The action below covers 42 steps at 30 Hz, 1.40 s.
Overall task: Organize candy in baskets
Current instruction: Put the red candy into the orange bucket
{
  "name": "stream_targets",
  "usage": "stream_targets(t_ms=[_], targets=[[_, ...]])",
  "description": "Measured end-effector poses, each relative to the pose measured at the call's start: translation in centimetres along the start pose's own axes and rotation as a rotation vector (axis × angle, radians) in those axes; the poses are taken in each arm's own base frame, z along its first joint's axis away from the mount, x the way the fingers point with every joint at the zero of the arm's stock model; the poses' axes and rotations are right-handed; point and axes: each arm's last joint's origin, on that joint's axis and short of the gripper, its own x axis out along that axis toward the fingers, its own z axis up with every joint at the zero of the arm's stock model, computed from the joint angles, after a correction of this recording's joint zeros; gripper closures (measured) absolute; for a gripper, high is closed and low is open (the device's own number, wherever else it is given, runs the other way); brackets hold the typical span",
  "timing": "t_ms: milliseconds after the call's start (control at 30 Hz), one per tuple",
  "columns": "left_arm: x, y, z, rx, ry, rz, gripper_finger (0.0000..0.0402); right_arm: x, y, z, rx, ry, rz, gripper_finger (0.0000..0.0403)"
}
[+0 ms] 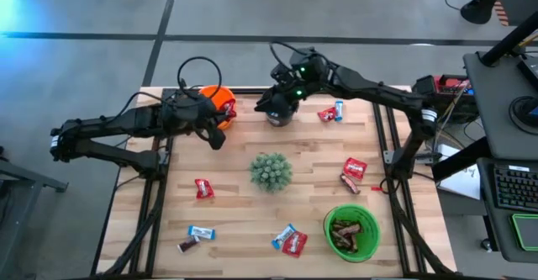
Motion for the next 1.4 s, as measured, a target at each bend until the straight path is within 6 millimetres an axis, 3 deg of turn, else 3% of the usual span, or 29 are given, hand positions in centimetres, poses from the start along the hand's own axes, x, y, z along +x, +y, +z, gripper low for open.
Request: stream_targets(t_ms=[333,633,1167,1300,1400], targets=[[1.4,-0.6,0.2,0.032,-0.008,-0.005,0.0401,3.4,-1.5,-0.7,0.006,0.003,0.008,0.0218],[2.7,-1.3,0.5,0.058,-0.03,-0.017,0.0401,4.7,-2.6,-0.9,0.039,-0.013,-0.029,0.0218],[3.0,-1.5,0.7,0.097,-0.047,-0.044,0.0401,6.3,-3.6,-1.4,0.058,-0.026,-0.055,0.0222],[3.0,-1.5,0.7,0.097,-0.049,-0.044,0.0401,6.3,-3.6,-1.4,0.059,-0.025,-0.057,0.0243],[3.0,-1.5,0.7,0.097,-0.047,-0.043,0.0401,6.3,-3.6,-1.4,0.059,-0.024,-0.057,0.0287]])
